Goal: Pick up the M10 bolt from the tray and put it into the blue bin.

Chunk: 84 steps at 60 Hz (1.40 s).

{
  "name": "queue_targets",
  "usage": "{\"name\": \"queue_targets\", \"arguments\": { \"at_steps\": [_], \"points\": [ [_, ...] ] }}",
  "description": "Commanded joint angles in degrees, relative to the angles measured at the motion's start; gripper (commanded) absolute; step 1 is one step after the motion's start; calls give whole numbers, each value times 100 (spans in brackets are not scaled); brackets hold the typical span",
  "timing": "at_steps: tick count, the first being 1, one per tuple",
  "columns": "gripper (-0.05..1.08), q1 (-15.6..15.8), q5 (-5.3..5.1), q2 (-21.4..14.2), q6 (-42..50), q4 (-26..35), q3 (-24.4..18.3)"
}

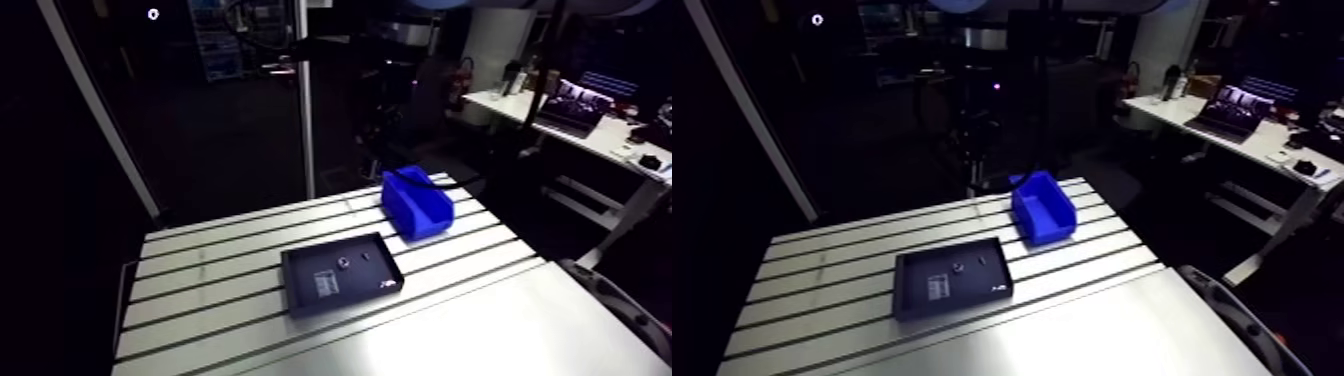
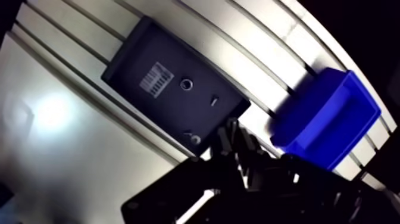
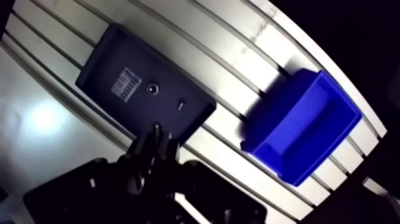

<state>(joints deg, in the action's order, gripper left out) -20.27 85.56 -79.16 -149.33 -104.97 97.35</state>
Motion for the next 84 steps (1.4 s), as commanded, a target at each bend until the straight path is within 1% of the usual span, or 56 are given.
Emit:
{"name": "queue_targets", "arguments": {
  "at_steps": [1,2,3,4,5,6,7,8,9,11,13,15,17,18,23,25,26,27,31,34,38,41,45,46,47,48,49,50,51,53,54,55,56,57,58,67,70,72,77,84],
  "points": [
    [107,-158,432,27,-1301,201,-158],
    [107,-169,528,50,-1500,193,-174],
    [107,-178,602,61,-1664,200,-199],
    [107,-178,602,61,-1664,200,-199],
    [107,-179,665,78,-1860,193,-225],
    [107,-179,665,78,-1860,193,-225],
    [107,-179,727,95,-2032,177,-244],
    [107,-179,727,95,-2032,177,-244],
    [107,-179,774,128,-2215,152,-277],
    [107,-172,823,173,-2576,141,-339],
    [107,-172,823,173,-2576,141,-339],
    [107,-170,851,210,-2960,139,-416],
    [107,-170,851,210,-2960,139,-416],
    [107,-170,852,235,-3153,139,-460],
    [107,-170,860,310,-3484,147,-572],
    [107,-170,901,373,-3794,141,-647],
    [107,-170,901,373,-3794,141,-647],
    [107,-170,934,401,-3936,139,-651],
    [107,-170,972,477,-4203,123,-700],
    [107,-163,982,529,-4319,107,-734],
    [107,-162,984,655,-4587,-2,-782],
    [107,-162,984,682,-4660,-69,-791],
    [107,-162,1024,750,-4825,-225,-801],
    [107,-162,1080,794,-4905,-296,-809],
    [107,-162,1080,794,-4905,-296,-809],
    [107,-169,1163,823,-4970,-360,-803],
    [107,-169,1163,823,-4970,-360,-803],
    [107,-170,1265,857,-5031,-406,-794],
    [107,-170,1265,857,-5031,-406,-794],
    [107,-170,1452,935,-5084,-448,-809],
    [107,-170,1452,935,-5084,-448,-809],
    [107,-178,1525,971,-5093,-449,-810],
    [107,-179,1574,999,-5095,-457,-818],
    [107,-179,1574,999,-5095,-457,-818],
    [107,-187,1596,1025,-5095,-466,-819],
    [107,-188,1633,1130,-5069,-577,-835],
    [107,-195,1683,1168,-5069,-598,-854],
    [107,-197,1694,1178,-5069,-599,-847],
    [107,-197,1713,1213,-5061,-599,-845],
    [107,-197,1705,1264,-5026,-607,-870]
  ]
}}
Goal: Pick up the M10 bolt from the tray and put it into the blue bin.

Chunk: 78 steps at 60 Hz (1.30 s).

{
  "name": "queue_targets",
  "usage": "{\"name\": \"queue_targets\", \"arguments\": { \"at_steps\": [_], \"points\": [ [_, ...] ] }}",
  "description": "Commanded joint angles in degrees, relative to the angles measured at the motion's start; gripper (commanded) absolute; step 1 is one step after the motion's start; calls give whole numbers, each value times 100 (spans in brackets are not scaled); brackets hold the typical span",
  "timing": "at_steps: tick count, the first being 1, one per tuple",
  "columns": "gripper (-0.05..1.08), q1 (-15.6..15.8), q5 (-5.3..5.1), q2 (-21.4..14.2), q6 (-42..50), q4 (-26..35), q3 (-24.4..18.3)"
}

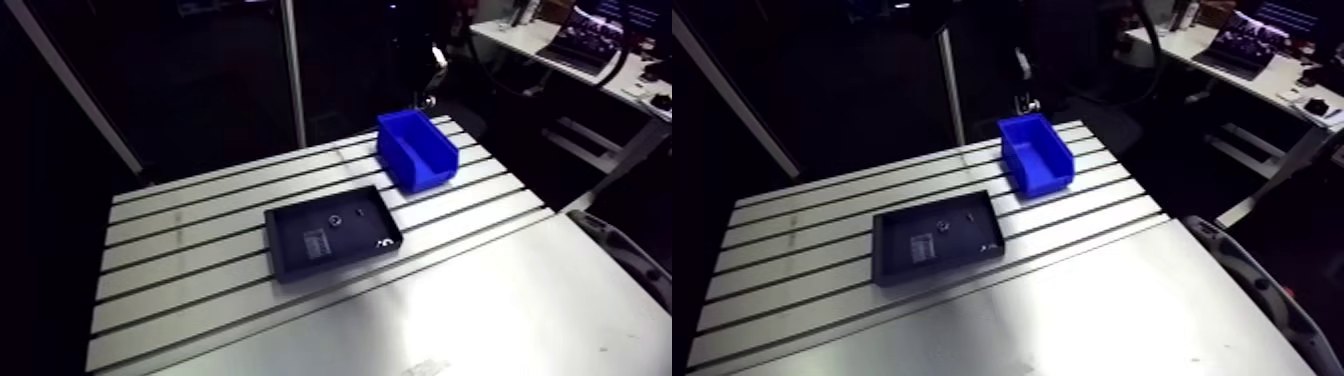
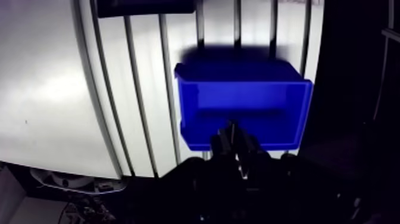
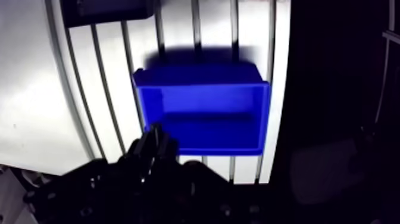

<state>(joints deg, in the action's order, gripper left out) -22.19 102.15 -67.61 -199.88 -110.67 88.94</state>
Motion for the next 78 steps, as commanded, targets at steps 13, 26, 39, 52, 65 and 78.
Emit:
{"name": "queue_targets", "arguments": {
  "at_steps": [13,26,39,52,65,78],
  "points": [
    [107,-76,30,257,56,-38,-98],
    [107,-84,-6,359,74,-38,-136],
    [107,-128,-15,554,90,-38,-196],
    [107,-169,2,770,170,-38,-284],
    [107,-180,2,917,188,-47,-353],
    [107,-216,-15,1057,197,-113,-382]
  ]
}}
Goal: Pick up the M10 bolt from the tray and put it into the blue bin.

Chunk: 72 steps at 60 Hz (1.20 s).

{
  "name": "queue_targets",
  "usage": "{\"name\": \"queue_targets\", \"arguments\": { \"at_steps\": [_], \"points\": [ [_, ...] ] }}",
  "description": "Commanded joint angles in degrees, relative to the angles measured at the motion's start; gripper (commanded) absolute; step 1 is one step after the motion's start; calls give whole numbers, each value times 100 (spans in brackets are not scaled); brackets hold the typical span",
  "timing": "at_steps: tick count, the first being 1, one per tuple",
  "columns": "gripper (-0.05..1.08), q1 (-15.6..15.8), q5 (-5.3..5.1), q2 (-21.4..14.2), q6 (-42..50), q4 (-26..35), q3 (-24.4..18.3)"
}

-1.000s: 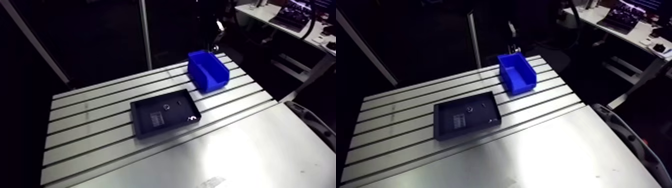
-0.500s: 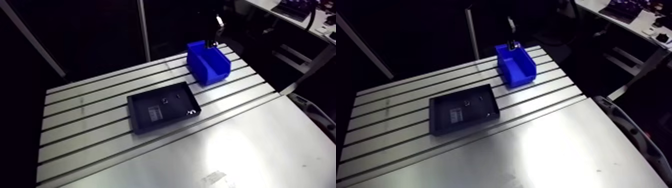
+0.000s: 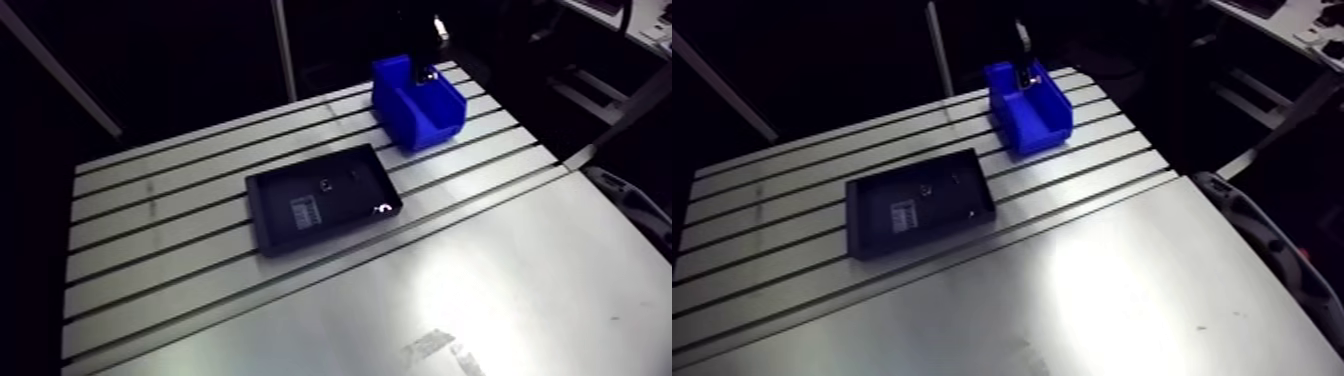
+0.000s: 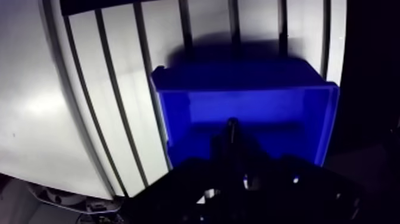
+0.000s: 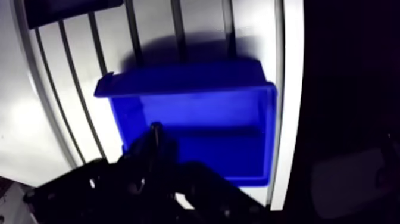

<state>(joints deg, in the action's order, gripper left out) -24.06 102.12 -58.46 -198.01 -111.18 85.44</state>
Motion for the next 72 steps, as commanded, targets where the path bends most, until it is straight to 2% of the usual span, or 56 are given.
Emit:
{"name": "queue_targets", "arguments": {
  "at_steps": [1,27,54,72],
  "points": [
    [107,-29,-20,154,10,-88,-32],
    [107,-64,-29,312,18,-154,-7],
    [107,-73,14,567,160,-154,-15],
    [106,-99,14,604,159,-163,-41]
  ]
}}
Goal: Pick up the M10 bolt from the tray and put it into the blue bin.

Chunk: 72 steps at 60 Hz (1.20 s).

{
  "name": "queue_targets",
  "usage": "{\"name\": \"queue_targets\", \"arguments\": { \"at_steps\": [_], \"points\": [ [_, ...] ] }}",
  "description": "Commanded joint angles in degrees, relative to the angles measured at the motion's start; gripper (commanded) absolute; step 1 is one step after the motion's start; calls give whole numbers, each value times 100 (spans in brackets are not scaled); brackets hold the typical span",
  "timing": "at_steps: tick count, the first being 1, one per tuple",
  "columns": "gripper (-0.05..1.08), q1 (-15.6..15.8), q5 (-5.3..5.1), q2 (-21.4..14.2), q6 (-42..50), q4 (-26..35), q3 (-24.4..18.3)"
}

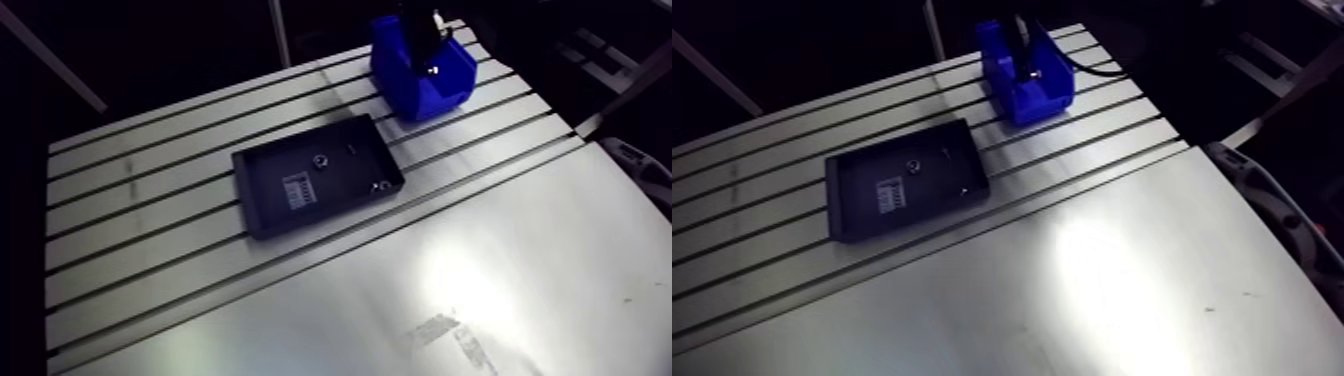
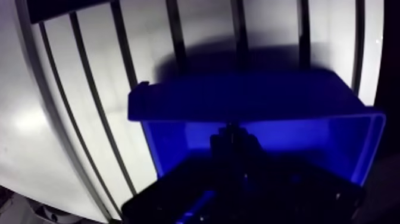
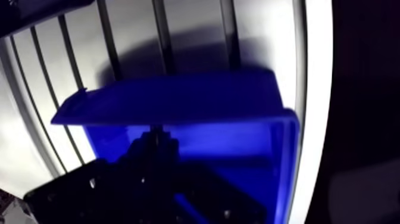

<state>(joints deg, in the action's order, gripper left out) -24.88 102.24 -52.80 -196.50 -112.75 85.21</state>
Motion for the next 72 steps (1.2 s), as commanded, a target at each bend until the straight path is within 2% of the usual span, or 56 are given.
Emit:
{"name": "queue_targets", "arguments": {
  "at_steps": [1,13,25,26,27,28,29,30,31,32,33,35,36,37,39,50,59,65,72],
  "points": [
    [106,-17,2,38,15,-21,-18],
    [104,-9,2,73,26,-367,58],
    [99,0,-15,82,50,-410,70],
    [93,0,-15,82,44,-410,70],
    [93,0,-15,82,44,-410,70],
    [85,8,-8,82,43,-410,70],
    [85,8,-8,82,43,-410,70],
    [70,9,-14,82,51,-410,70],
    [70,9,-14,82,51,-410,70],
    [50,9,-38,75,67,-433,70],
    [50,9,-38,75,67,-433,70],
    [18,9,-59,74,186,-540,70],
    [18,9,-59,74,186,-540,70],
    [5,17,-44,74,251,-587,85],
    [1,18,-50,66,261,-609,95],
    [1,35,-75,-44,238,-577,129],
    [1,35,-102,-236,219,-561,193],
    [1,52,-163,-420,219,-501,193],
    [1,62,-156,-619,219,-381,209]
  ]
}}
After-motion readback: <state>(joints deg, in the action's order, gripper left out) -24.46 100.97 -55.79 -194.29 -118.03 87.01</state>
